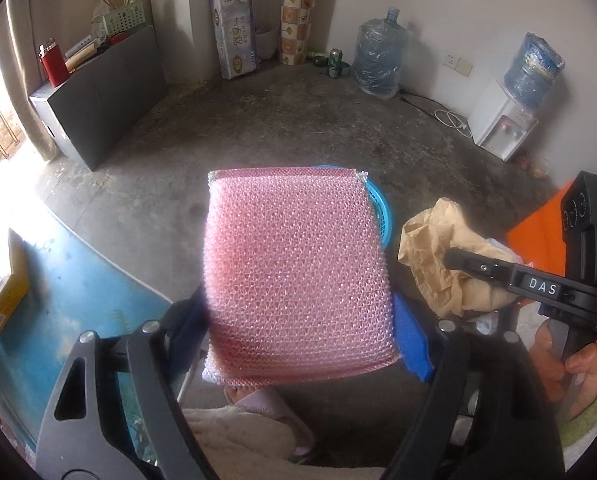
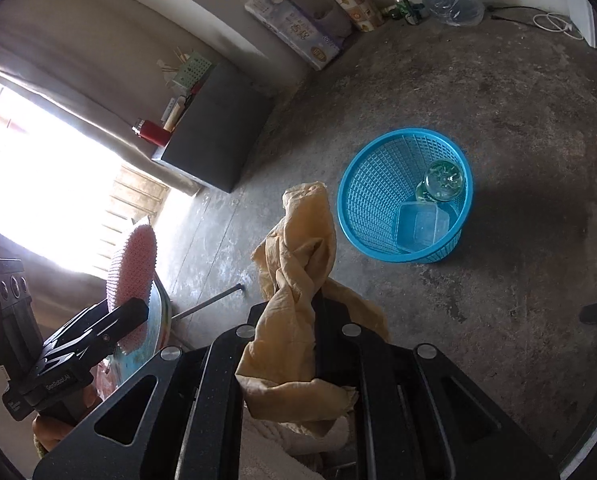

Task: Collect trash
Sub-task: 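Open both tools over the blue basket to drop the sponge and paper, then move both tools back over the table toward the can and box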

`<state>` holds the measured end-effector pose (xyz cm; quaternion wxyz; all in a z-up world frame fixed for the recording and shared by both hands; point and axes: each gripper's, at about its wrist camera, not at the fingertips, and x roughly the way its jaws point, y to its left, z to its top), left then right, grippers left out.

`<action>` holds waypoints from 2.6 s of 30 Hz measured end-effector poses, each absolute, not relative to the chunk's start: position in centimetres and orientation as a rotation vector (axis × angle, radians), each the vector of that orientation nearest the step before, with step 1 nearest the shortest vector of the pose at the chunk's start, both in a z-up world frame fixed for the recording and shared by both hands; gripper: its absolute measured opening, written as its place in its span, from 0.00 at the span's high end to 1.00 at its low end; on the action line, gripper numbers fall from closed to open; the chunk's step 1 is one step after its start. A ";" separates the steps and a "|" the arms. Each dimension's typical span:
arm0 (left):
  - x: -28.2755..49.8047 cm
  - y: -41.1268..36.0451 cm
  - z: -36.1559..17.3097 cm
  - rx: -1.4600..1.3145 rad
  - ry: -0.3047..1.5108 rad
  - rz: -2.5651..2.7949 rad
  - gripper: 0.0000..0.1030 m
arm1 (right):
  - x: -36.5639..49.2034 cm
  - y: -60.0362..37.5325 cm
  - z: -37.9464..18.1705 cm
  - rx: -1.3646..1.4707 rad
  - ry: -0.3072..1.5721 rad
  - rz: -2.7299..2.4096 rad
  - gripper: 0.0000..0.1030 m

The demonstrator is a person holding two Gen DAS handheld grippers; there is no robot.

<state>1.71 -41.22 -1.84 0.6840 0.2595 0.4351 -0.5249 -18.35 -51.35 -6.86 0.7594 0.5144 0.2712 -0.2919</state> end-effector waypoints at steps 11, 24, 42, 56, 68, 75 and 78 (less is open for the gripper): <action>2.6 -51.5 -10.7 0.630 1.143 -1.177 0.26 | -17.2 -59.4 -12.7 1.139 0.662 -0.738 0.89; 5.2 -62.3 -18.0 0.677 1.192 -1.135 0.22 | -12.4 -67.4 -20.1 1.113 0.773 -0.788 0.81; 7.0 -62.9 -16.1 0.566 1.182 -1.135 0.19 | -11.3 -69.3 -22.1 1.104 0.732 -0.828 0.46; 6.5 -54.8 -3.8 0.379 1.024 -1.236 0.19 | -15.4 -62.9 -15.2 1.017 0.624 -0.830 0.46; 5.8 -38.4 2.2 0.290 0.909 -1.146 0.17 | -15.5 -52.6 -8.0 0.848 0.667 -0.784 0.28; 6.9 -27.0 4.4 0.203 0.844 -1.034 0.13 | -11.2 -47.4 -3.1 0.641 0.767 -0.745 0.14; 7.5 -22.3 4.4 0.167 0.831 -0.958 0.13 | -8.7 -44.7 -0.7 0.513 0.778 -0.711 0.08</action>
